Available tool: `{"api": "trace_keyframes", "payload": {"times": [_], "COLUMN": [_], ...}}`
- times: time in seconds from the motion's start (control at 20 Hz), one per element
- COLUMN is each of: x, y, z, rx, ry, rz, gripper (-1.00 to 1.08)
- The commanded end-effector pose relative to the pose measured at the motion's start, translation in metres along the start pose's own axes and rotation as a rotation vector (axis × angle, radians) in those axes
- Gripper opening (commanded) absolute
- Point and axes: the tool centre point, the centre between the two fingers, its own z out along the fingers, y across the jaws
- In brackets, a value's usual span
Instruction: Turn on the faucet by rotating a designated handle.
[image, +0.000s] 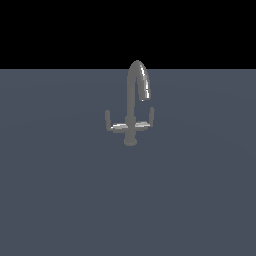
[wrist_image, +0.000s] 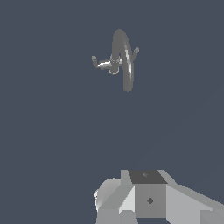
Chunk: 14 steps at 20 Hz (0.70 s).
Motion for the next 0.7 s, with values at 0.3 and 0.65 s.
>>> {"api": "trace_keyframes", "payload": {"times": [0.3, 0.65], "x": [0.006, 0.027], "y": [0.002, 0.011], "z": [0.002, 0.011], "rx": [0.015, 0.071], "ry": [-0.008, -0.039], "rz": [0.007, 0.034], "gripper": [-1.00, -1.00]}}
